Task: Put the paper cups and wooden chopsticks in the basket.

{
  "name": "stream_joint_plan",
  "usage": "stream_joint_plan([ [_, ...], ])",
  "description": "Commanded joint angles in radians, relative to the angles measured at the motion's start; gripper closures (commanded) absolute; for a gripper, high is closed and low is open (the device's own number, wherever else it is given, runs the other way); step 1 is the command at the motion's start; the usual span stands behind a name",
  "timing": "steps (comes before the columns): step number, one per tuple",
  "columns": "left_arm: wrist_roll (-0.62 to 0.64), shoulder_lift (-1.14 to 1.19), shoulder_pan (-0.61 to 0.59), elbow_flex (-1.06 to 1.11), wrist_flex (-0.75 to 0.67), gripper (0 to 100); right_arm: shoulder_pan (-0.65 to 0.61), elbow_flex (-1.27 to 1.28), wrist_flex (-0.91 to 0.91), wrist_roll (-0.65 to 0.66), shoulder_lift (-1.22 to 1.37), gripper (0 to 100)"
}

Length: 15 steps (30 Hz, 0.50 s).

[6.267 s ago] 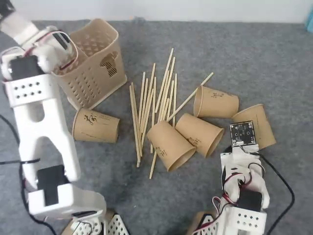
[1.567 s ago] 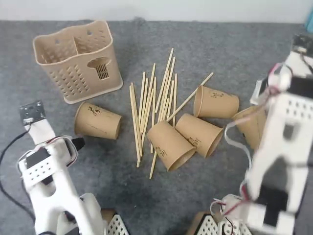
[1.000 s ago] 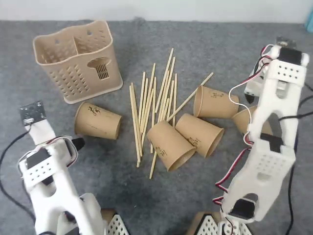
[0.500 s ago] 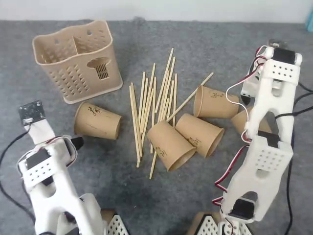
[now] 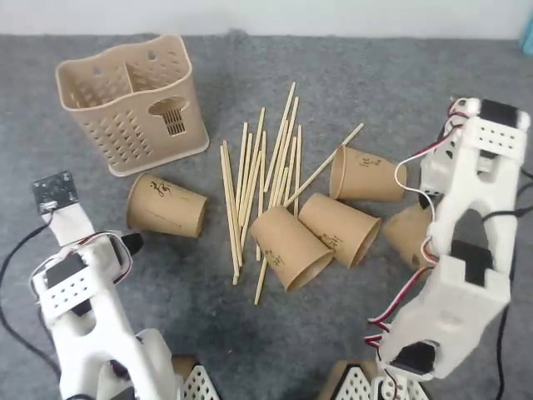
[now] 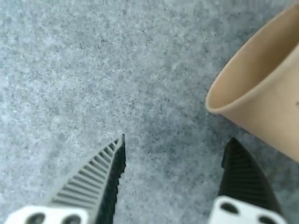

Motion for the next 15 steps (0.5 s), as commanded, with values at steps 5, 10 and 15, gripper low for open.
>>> stream_joint_plan([
  [5,-0.02,-0.029,0.008,-0.004,-0.021,68,0.079,0.052,0.044,0.084,-0.188,99.1],
  [10,-0.02,-0.029,0.008,-0.002,-0.021,68,0.11,0.092,0.044,0.114,-0.262,99.1],
  [15,-0.02,-0.031,0.008,-0.002,-0.021,68,0.11,0.091,0.044,0.106,-0.384,99.1],
])
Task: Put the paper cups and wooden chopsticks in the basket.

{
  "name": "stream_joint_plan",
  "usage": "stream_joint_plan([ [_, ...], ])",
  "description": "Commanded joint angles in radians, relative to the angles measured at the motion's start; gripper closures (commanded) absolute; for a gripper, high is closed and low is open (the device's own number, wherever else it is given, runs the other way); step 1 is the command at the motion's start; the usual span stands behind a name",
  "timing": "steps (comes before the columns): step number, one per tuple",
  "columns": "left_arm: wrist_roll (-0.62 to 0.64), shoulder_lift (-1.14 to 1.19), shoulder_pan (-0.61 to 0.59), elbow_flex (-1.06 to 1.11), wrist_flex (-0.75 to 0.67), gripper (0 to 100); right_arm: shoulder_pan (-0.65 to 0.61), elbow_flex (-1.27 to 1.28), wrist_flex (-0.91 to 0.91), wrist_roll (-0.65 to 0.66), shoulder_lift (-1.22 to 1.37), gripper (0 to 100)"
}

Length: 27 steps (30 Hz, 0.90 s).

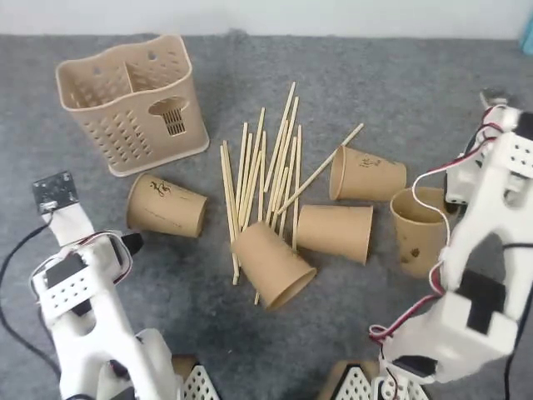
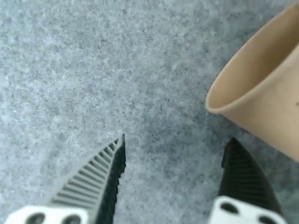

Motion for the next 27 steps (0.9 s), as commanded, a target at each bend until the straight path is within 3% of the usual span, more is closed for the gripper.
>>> stream_joint_plan([
  [1,-0.02,-0.031,0.008,-0.002,-0.021,68,-0.004,-0.012,0.042,0.008,-0.157,99.1],
  [7,-0.02,-0.031,0.008,-0.001,-0.021,68,-0.203,-0.018,0.03,0.005,-0.378,99.1],
  [12,-0.02,-0.031,0.008,-0.001,-0.021,68,-0.421,-0.018,-0.045,-0.137,-0.518,99.1],
  [17,-0.02,-0.031,0.008,-0.001,-0.021,68,-0.575,-0.018,-0.232,-0.236,-0.553,99.1],
  [27,-0.02,-0.031,0.008,-0.001,-0.023,68,-0.733,-0.018,-0.727,-0.245,-0.524,99.1],
])
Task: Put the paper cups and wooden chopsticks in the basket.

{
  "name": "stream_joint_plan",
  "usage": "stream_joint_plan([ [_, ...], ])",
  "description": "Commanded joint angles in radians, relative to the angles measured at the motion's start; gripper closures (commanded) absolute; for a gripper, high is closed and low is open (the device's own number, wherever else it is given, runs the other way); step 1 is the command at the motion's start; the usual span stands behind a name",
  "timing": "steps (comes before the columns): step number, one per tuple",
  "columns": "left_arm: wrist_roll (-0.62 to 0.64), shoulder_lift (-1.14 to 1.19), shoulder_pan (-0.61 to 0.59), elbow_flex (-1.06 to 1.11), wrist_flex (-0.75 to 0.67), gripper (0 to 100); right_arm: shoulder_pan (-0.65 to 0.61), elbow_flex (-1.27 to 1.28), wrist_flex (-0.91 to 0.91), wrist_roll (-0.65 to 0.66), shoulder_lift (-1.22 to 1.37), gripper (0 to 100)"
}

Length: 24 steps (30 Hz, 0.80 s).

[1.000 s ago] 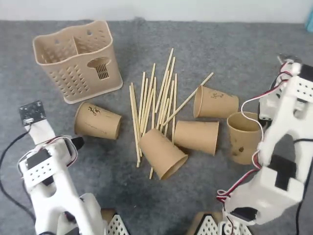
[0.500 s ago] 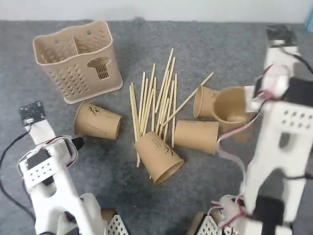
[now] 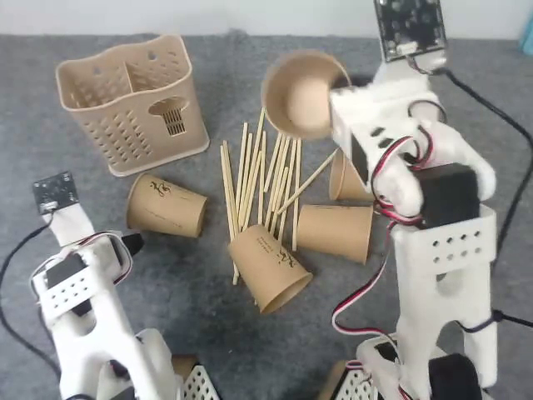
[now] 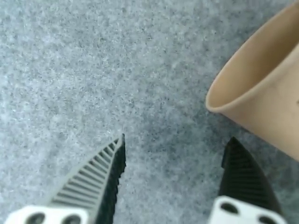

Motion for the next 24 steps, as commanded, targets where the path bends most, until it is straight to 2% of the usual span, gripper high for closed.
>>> stream_joint_plan([
  [1,-0.02,-0.031,0.008,-0.002,-0.023,68,-0.061,-0.02,-0.159,-0.015,-0.004,99.1],
  [6,-0.02,-0.031,0.008,-0.002,-0.023,68,-0.151,-0.071,-0.305,-0.015,0.096,99.1],
  [12,-0.017,-0.031,0.012,-0.002,-0.038,68,-0.255,-0.255,-0.412,-0.015,0.337,99.1],
  [20,-0.017,-0.031,0.046,0.001,-0.049,68,-0.308,-0.718,-0.412,-0.015,0.779,99.1],
  [24,-0.017,-0.031,0.046,0.001,-0.049,68,-0.321,-0.93,-0.348,-0.015,0.96,99.1],
])
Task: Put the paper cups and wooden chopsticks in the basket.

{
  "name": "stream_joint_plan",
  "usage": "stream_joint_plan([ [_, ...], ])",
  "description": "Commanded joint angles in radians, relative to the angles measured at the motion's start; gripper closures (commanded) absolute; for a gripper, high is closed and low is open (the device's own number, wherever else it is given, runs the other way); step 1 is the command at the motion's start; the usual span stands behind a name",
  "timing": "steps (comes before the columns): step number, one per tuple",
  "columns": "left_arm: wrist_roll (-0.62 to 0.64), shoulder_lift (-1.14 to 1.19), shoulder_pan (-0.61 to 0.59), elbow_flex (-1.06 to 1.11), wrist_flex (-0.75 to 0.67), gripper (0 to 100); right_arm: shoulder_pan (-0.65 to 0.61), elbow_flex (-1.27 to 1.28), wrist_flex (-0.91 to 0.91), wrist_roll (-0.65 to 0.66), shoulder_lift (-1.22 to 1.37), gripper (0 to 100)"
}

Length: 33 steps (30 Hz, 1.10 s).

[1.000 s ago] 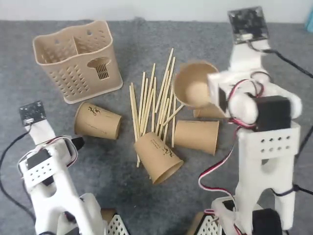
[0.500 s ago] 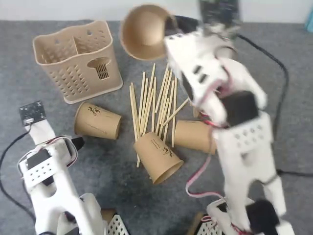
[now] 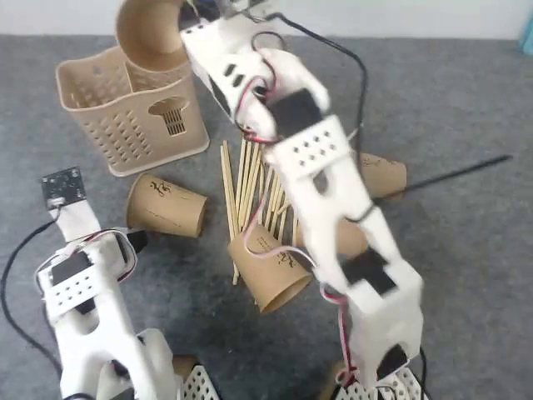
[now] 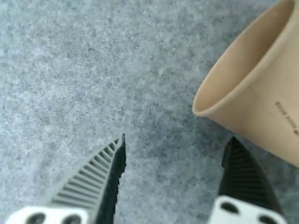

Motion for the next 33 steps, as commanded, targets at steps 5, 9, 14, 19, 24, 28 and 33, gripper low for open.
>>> stream_joint_plan([
  [5,-0.017,-0.029,0.025,-0.004,-0.026,68,-0.022,-0.4,0.108,-0.014,0.231,99.1],
  [9,-0.017,-0.029,0.025,-0.004,-0.026,68,-0.018,-0.488,0.171,-0.12,0.288,99.1],
  [14,-0.017,-0.029,0.025,-0.004,-0.037,68,-0.016,-0.494,0.183,-0.144,0.306,99.1],
  [19,-0.017,-0.029,0.025,-0.004,-0.037,68,-0.024,-0.503,0.26,-0.147,0.295,99.1],
  [24,-0.018,-0.029,0.025,-0.004,-0.038,68,-0.015,-0.496,0.306,-0.147,0.278,99.0],
  [28,-0.018,-0.029,0.025,-0.004,-0.038,68,-0.015,-0.496,0.3,-0.141,0.285,98.3],
  [33,-0.018,-0.029,0.025,-0.004,-0.038,68,-0.019,-0.494,0.252,-0.147,0.283,86.8],
])
